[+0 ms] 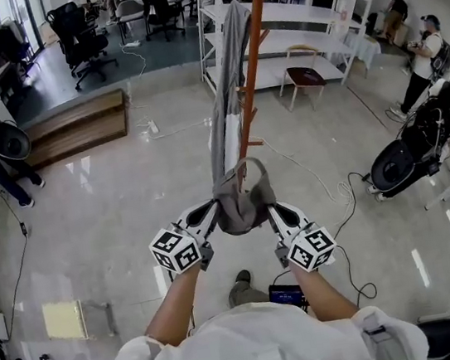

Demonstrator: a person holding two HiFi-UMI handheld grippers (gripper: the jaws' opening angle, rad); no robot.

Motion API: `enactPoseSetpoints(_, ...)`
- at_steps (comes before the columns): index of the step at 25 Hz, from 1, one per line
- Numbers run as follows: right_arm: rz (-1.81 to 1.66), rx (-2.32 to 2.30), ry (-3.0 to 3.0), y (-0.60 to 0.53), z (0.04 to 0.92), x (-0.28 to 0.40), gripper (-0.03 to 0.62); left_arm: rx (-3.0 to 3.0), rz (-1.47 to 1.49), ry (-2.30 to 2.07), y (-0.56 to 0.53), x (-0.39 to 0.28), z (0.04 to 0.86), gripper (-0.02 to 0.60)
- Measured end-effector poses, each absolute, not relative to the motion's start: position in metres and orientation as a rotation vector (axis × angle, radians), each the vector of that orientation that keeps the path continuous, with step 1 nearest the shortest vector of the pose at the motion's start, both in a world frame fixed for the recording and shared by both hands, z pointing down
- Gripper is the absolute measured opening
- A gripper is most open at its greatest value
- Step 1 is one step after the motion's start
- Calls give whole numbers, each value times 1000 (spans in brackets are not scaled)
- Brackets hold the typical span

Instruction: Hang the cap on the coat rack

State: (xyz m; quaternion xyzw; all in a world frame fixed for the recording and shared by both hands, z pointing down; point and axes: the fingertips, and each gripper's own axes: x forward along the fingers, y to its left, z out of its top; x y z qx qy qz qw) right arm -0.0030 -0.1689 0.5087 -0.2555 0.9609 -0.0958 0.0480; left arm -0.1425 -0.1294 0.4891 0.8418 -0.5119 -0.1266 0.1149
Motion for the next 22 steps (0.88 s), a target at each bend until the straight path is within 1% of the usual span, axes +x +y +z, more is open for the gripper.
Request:
enactPoseSetpoints(5, -269, -781, 2888, -211, 509, -23, 29, 2515, -342, -1488, -169, -161, 486, 17)
enactPoseSetpoints(13, -195, -750, 2852, -282, 466, -55, 29, 2590, -321, -1474, -247, -196, 446, 17)
enactPoseSetpoints(22, -108, -697, 2845, -345, 426, -69, 29, 2663, -318, -1475, -319, -206, 406, 17)
